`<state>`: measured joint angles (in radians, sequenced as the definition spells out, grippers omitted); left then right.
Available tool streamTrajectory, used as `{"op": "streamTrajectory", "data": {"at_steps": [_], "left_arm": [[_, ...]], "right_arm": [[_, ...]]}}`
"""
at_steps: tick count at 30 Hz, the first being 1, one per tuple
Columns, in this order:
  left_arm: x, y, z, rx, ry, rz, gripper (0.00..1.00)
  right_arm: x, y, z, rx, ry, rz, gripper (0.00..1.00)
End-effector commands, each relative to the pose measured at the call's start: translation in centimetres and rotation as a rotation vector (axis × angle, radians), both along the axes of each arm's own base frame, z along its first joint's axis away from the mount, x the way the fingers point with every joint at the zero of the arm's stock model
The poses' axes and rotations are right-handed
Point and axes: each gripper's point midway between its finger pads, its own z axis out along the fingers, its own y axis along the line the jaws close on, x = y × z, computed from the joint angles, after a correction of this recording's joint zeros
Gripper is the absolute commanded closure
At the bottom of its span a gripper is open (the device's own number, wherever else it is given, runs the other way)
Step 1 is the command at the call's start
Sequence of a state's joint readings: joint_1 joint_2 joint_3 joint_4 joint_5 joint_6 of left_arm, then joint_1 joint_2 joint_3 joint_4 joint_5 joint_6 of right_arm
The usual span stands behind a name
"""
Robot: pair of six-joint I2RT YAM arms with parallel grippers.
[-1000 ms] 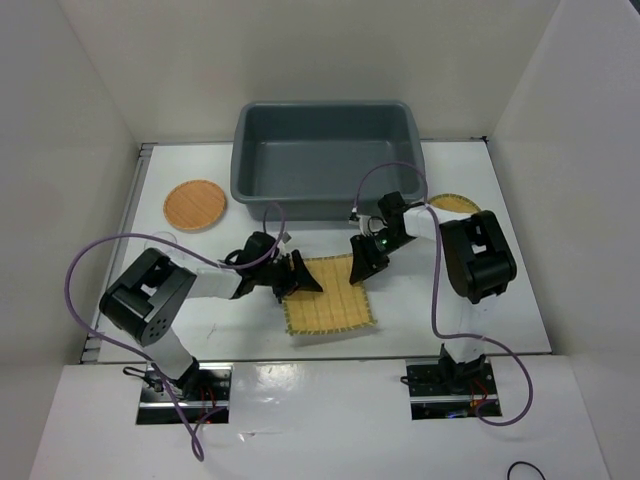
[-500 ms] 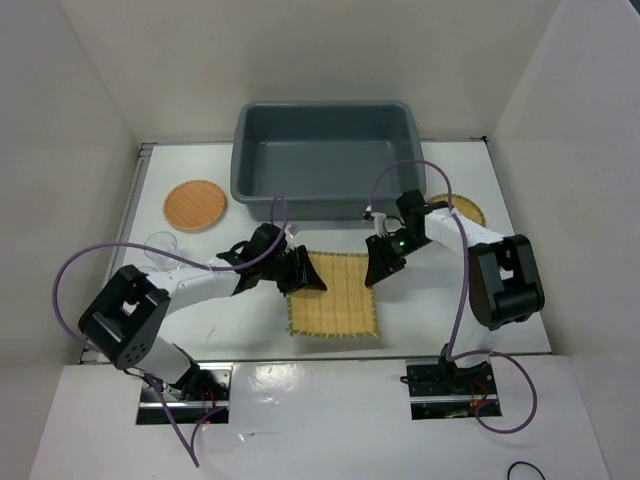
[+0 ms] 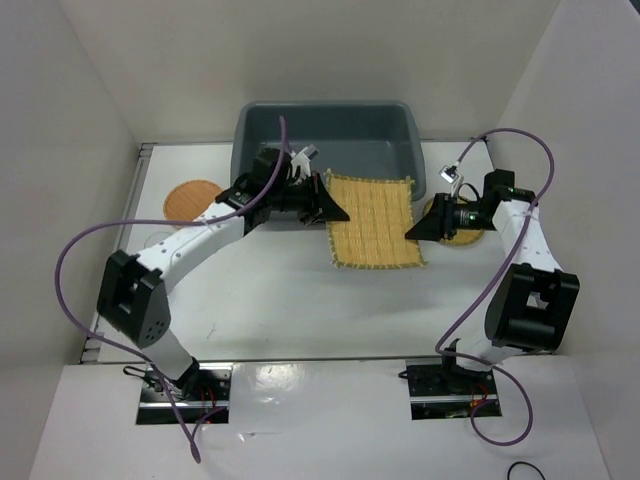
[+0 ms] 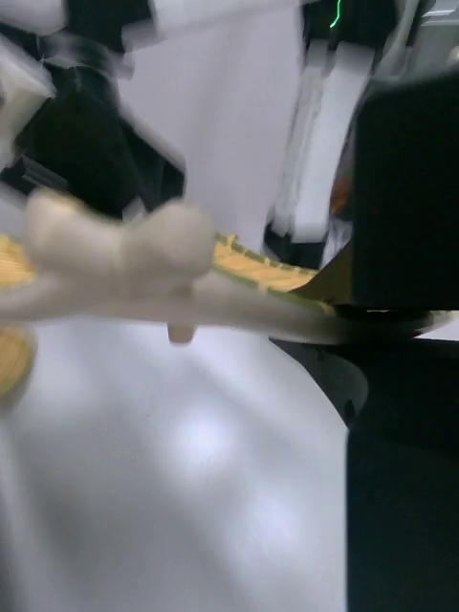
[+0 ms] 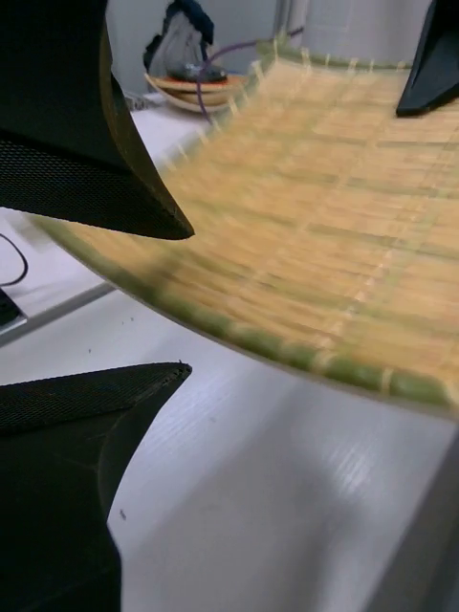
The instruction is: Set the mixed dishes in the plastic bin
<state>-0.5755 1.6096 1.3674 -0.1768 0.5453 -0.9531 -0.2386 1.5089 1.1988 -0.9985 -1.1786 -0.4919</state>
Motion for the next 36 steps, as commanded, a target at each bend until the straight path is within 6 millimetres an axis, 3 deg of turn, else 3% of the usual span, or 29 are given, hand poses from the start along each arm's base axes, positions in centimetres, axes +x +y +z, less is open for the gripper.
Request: {"op": "streamTrajectory", "data": {"at_steps": [1, 5, 13, 15, 17, 18, 19, 20, 21, 22, 23, 24, 25, 26, 27, 28, 29, 30, 31, 33, 34, 35, 36], "left_arm": [[0.0, -1.7, 0.4, -0.067, 0.019, -0.112, 1.00], [0.4, -2.2, -0.9, -0.063, 0.037, -0.137, 1.00], [1.6, -2.0, 0.5, -0.112, 0.011, -0.114, 1.00], [3.0, -1.4, 1.7, -0.143, 0.013, -0.081, 1.00], [5.3, -1.0, 5.0, -0.183, -0.055, -0.053, 1.00], [6.2, -1.0, 4.9, -0.174, -0.029, -0.050, 1.00], [7.5, -1.0, 8.7, -0.209, -0.103, -0.045, 1.00], [9.4, -0.6, 7.7, -0.188, -0.072, -0.028, 1.00], [10.7, -0.3, 8.4, -0.190, -0.080, -0.015, 1.00], [11.6, -0.1, 12.9, -0.224, -0.191, -0.027, 1.00], [12.7, 0.8, 13.0, -0.203, -0.172, -0.006, 1.00], [15.2, 0.5, 10.7, -0.180, -0.139, -0.004, 1.00], [16.3, 0.6, 11.0, -0.175, -0.153, 0.002, 1.00], [18.7, 0.2, 4.9, -0.118, -0.009, 0.005, 1.00], [19.0, 1.7, 12.3, -0.211, -0.201, 0.019, 1.00], [20.6, 2.1, 10.3, -0.232, -0.151, 0.034, 1.00], [20.5, 1.2, 8.9, -0.283, -0.084, -0.043, 1.00], [21.9, 1.7, 6.8, -0.261, -0.071, -0.015, 1.00], [22.1, 1.7, 6.5, -0.257, -0.099, -0.015, 1.00], [22.9, 1.4, 3.6, -0.250, -0.047, -0.018, 1.00], [22.9, 1.3, 3.5, -0.257, -0.057, -0.031, 1.00], [23.5, 1.1, 1.4, -0.248, -0.024, -0.027, 1.00], [23.7, 1.0, 0.5, -0.244, -0.011, -0.025, 1.00]], "right_arm": [[-1.2, 0.3, 1.0, 0.057, -0.016, 0.002, 0.40], [-1.2, -0.1, 0.8, 0.039, -0.013, -0.019, 0.39], [-0.6, -1.3, 0.4, 0.024, 0.001, -0.071, 0.39], [-0.1, -2.0, 0.5, 0.023, -0.002, -0.091, 0.39], [0.2, -2.9, 0.8, 0.020, -0.013, -0.122, 0.39], [0.0, -2.8, 0.5, 0.028, 0.014, -0.122, 0.39], [0.0, -3.2, 0.5, 0.026, 0.012, -0.131, 0.39], [0.3, -3.6, 0.5, 0.023, 0.004, -0.137, 0.39], [0.1, -3.5, 0.5, 0.026, 0.014, -0.138, 0.39], [0.2, -4.0, 0.3, 0.015, 0.018, -0.154, 0.39], [0.2, -4.1, 0.3, 0.011, 0.009, -0.151, 0.39], [0.2, -4.5, 0.2, 0.009, 0.008, -0.161, 0.37], [0.0, -4.8, -0.3, 0.002, 0.024, -0.173, 0.36], [0.1, -5.3, -0.2, -0.005, 0.004, -0.193, 0.36], [0.3, -5.7, -0.2, -0.009, -0.007, -0.202, 0.36], [0.3, -5.8, -0.3, -0.017, -0.009, -0.210, 0.35], [0.3, -6.4, 0.0, -0.017, -0.010, -0.240, 0.35], [0.4, -6.5, 0.0, -0.020, -0.019, -0.240, 0.35], [0.4, -7.0, 0.0, -0.016, -0.011, -0.260, 0.35], [0.4, -7.3, 0.2, -0.020, -0.020, -0.273, 0.35], [0.2, -7.6, -0.1, -0.025, -0.008, -0.286, 0.35], [0.2, -7.6, -0.2, -0.025, -0.008, -0.286, 0.35], [0.3, -8.1, 0.0, -0.041, -0.023, -0.300, 0.35]]}}
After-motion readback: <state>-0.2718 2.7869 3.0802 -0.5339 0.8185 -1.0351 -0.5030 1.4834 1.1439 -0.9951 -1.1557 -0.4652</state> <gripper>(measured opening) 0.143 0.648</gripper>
